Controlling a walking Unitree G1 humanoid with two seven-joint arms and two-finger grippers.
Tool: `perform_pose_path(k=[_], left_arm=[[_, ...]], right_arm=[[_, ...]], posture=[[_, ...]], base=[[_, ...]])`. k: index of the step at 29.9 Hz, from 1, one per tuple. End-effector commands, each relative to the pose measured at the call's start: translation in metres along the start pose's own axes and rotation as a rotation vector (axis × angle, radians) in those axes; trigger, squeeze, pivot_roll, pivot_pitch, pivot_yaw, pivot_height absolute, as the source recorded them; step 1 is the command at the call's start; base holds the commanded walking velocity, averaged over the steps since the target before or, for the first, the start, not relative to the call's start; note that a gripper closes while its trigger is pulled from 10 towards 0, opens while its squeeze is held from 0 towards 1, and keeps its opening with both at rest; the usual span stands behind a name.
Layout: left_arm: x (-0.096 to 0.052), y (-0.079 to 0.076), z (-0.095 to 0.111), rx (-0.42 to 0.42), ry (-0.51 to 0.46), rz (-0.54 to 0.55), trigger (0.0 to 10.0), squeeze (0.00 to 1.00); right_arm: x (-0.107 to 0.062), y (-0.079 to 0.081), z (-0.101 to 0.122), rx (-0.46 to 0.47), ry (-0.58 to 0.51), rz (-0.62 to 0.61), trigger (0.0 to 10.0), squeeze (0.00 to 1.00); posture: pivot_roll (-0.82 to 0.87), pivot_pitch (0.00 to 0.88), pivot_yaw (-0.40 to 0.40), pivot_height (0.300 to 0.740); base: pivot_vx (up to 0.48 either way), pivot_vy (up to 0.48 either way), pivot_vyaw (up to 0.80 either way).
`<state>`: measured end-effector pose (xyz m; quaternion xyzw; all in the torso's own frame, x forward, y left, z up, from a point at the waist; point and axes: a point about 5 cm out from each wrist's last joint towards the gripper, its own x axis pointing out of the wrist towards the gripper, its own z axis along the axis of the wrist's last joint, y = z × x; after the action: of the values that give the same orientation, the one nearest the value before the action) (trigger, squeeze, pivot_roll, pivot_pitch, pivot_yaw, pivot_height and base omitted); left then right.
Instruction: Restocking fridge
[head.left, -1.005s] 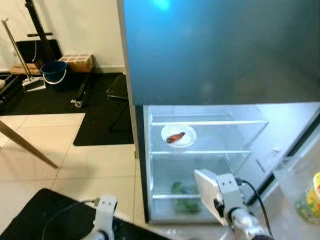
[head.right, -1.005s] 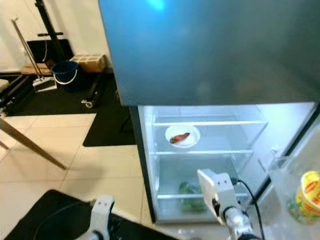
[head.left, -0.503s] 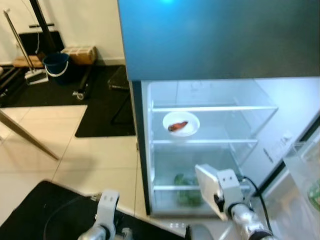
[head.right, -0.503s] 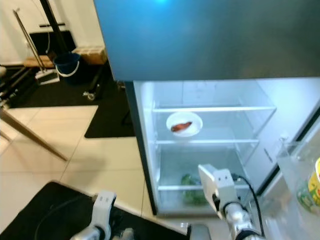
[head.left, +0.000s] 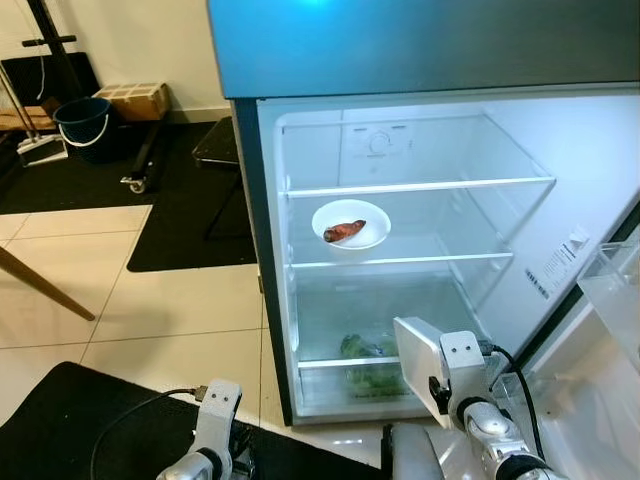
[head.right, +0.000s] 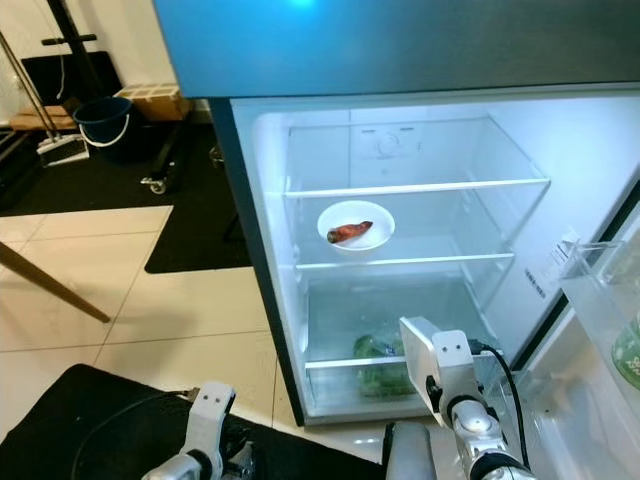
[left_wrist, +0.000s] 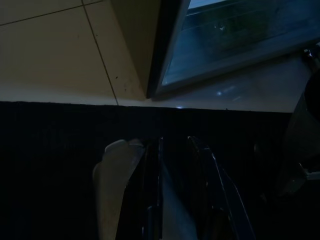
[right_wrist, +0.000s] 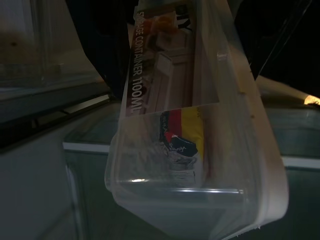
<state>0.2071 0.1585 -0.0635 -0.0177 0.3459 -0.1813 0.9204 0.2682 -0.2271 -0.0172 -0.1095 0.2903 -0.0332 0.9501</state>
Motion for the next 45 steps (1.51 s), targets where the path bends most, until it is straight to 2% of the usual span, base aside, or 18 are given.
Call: perform_pose_path(k=[1,19,27,30,34,37,39,42,45], left_arm=[[-0.001,0.003,0.0,0.022,0.004,-0.001,10.0,0.0],[0.001,0.0,0.005,0.051,-0.008,-0.018,10.0,0.0],[0.002,-0.001,0.005,0.061,-0.007,-0.023,10.0,0.0],[0.002,-0.001,0.005,0.063,-0.005,-0.025,10.0,0.0],[0.001,-0.001,0.005,0.064,-0.004,-0.026,10.0,0.0],[0.001,-0.001,0.004,0.067,-0.002,-0.028,10.0,0.0],[0.001,-0.001,0.003,0.068,0.0,-0.03,10.0,0.0],[0.001,-0.001,0.003,0.069,-0.001,-0.03,10.0,0.0],[0.001,-0.001,0.003,0.071,0.0,-0.03,10.0,0.0]], right_arm=[[0.003,-0.003,0.014,0.026,-0.056,-0.016,10.0,0.0],[0.004,-0.014,0.028,0.109,-0.121,0.003,10.0,0.0],[0.002,-0.023,0.043,0.25,-0.236,0.133,10.0,0.0],[0.001,-0.03,0.051,0.334,-0.292,0.179,10.0,0.0],[0.0,-0.034,0.056,0.377,-0.326,0.204,10.0,0.0],[-0.002,-0.036,0.061,0.419,-0.365,0.267,10.0,0.0],[-0.006,-0.037,0.068,0.466,-0.417,0.363,10.0,0.0],[-0.01,-0.036,0.071,0.498,-0.456,0.47,10.0,0.0],[-0.014,-0.038,0.072,0.503,-0.47,0.525,10.0,0.0]], posture=[[-0.09,0.0,0.024,0.556],[-0.09,0.0,0.02,0.501],[-0.09,0.0,0.022,0.466],[-0.09,0.0,0.026,0.451],[-0.09,0.0,0.03,0.441],[-0.09,0.0,0.031,0.431],[-0.09,0.0,0.032,0.431],[-0.09,0.0,0.032,0.431],[-0.09,0.0,0.033,0.431]], base=[[0.0,0.0,0.0],[0.0,0.0,0.0],[0.0,0.0,0.0],[0.0,0.0,0.0],[0.0,0.0,0.0],[0.0,0.0,0.0],[0.0,0.0,0.0],[0.0,0.0,0.0],[0.0,0.0,0.0]])
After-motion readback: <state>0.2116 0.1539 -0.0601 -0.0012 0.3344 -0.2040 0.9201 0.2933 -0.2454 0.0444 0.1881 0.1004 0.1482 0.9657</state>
